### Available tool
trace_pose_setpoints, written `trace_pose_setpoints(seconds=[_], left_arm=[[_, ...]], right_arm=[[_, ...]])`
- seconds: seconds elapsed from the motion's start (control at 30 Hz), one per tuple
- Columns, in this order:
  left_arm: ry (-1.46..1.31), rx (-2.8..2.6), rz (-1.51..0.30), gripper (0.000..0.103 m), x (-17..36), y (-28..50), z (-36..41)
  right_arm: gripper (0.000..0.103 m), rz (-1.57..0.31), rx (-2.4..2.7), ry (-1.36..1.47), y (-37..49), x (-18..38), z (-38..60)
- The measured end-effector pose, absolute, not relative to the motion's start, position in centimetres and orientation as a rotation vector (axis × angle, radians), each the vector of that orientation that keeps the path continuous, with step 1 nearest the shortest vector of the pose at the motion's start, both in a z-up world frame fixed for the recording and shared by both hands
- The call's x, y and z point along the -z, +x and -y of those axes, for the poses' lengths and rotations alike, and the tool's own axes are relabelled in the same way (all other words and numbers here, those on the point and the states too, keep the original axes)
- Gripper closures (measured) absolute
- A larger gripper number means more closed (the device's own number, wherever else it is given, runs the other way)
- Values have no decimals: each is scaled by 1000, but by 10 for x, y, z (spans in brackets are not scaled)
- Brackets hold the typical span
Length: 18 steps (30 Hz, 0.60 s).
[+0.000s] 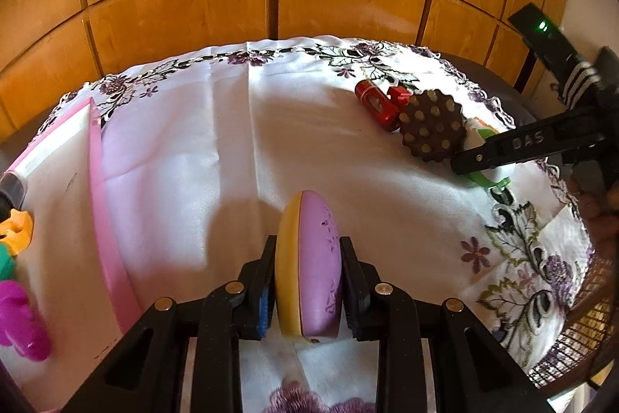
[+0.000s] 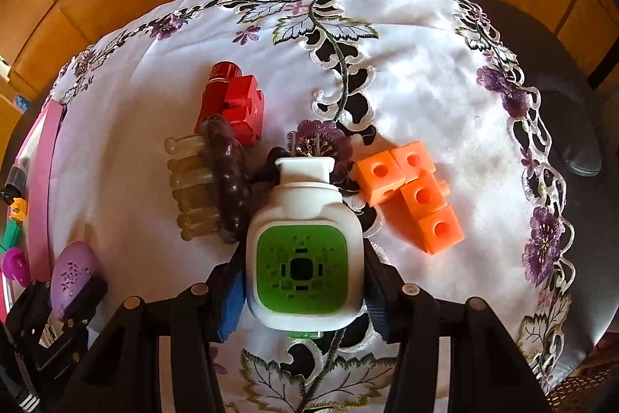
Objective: Organize rigid objects
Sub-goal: 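Carry the purple egg into the tray and open the left gripper while the right gripper holds the device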
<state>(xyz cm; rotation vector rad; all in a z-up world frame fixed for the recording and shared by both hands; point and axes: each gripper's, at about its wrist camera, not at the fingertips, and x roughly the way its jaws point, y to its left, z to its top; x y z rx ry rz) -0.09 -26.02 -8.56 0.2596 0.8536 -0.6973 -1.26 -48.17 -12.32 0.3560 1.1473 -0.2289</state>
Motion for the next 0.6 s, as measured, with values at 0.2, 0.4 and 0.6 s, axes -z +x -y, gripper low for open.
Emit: trace_pose_setpoints(seconds=[0.2, 0.4, 0.6], left_arm=[[226, 704, -798, 74, 56, -12, 249], [192, 663, -765, 74, 33, -9, 231], [158, 611, -755, 74, 22, 0, 209]], right_arm=[[50, -1147, 237, 334, -12, 124, 481], [50, -1146, 243, 323, -12, 123, 481], [50, -1146, 250, 310, -11, 123, 479]])
